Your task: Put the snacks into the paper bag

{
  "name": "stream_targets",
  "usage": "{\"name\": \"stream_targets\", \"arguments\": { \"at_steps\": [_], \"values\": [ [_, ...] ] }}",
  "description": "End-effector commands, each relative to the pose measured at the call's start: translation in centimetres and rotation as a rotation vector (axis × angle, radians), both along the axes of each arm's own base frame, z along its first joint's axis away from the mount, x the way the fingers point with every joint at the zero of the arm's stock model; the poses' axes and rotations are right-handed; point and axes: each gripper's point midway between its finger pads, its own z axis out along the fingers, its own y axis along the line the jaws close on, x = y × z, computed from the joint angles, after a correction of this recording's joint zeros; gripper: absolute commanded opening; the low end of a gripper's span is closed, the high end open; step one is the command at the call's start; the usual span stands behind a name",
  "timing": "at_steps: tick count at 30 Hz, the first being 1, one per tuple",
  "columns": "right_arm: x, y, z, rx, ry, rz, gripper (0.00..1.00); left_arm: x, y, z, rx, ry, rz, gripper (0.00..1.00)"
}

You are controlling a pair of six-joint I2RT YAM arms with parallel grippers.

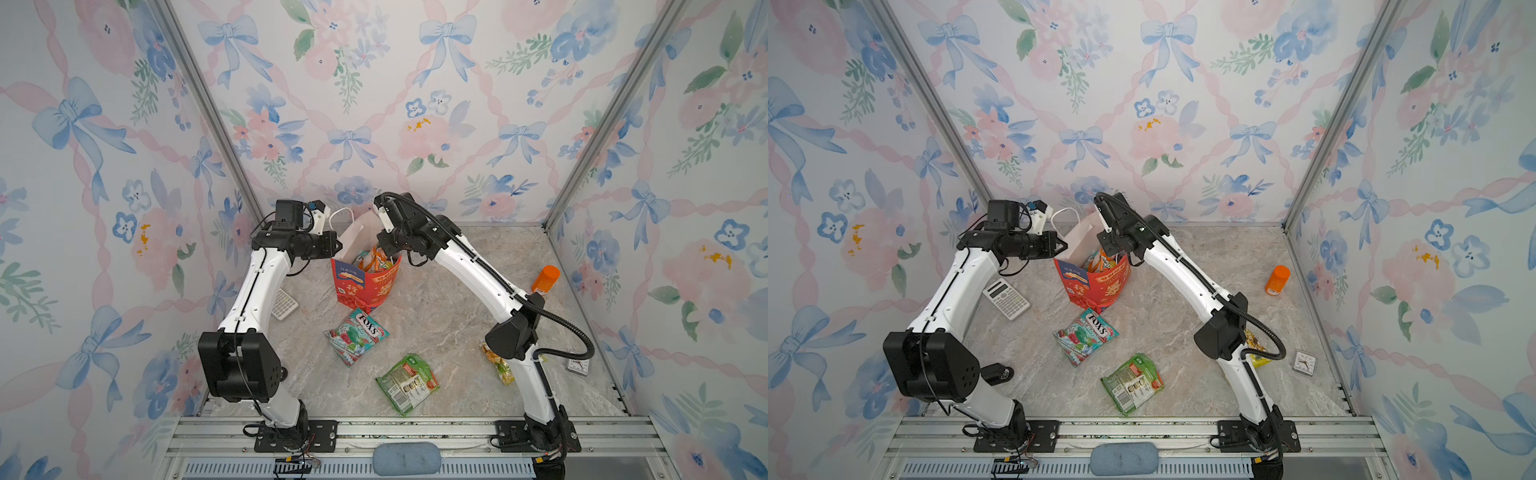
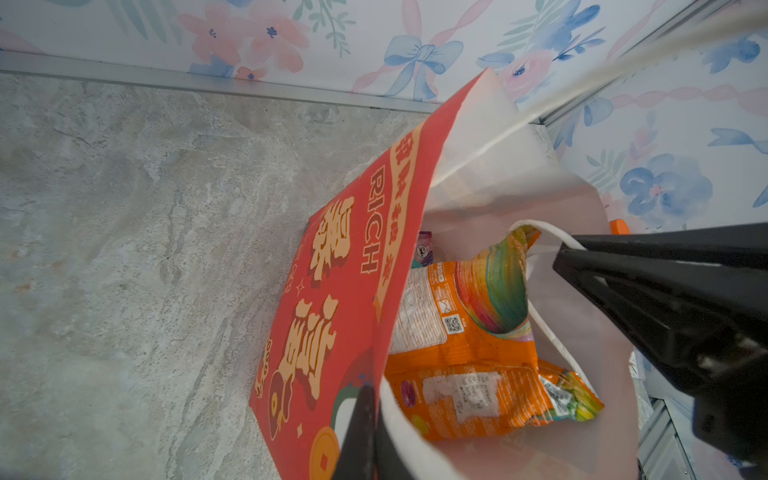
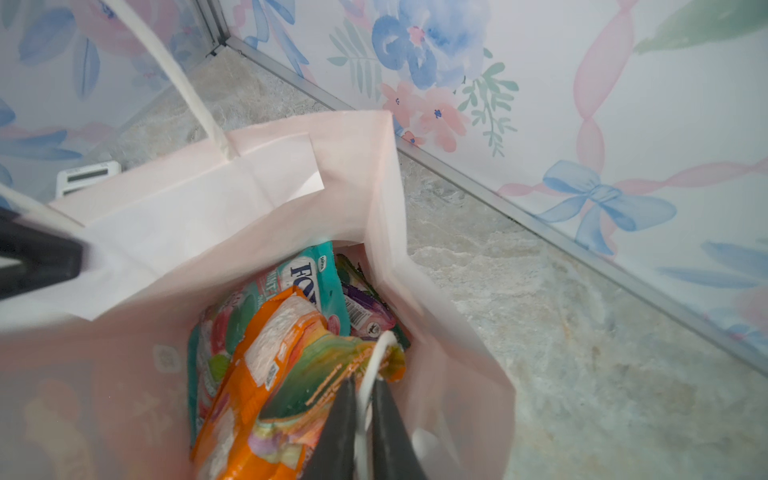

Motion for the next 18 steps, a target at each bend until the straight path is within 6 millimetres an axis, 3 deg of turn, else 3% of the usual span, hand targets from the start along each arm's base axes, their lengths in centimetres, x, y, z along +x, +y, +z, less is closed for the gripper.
{"name": "stream_targets", "arguments": {
  "at_steps": [1, 12, 18],
  "values": [
    [0.4, -0.5, 2.5, 0.028, -0.05, 0.002, 0.01, -0.6, -0.1, -0.1, -0.02, 0.026, -0.002, 0.0],
    [-2.8, -0.5, 13.6, 0.254, -0.207, 0.11, 0.0, 0.1, -0.4, 2.1, -0.06, -0.012, -0.01, 0.0],
    [-4.5, -0.4, 17.5, 0.35, -0.262, 0.176, 0.0, 0.4, -0.3, 2.3, -0.071, -0.01, -0.004, 0.0]
  ]
}}
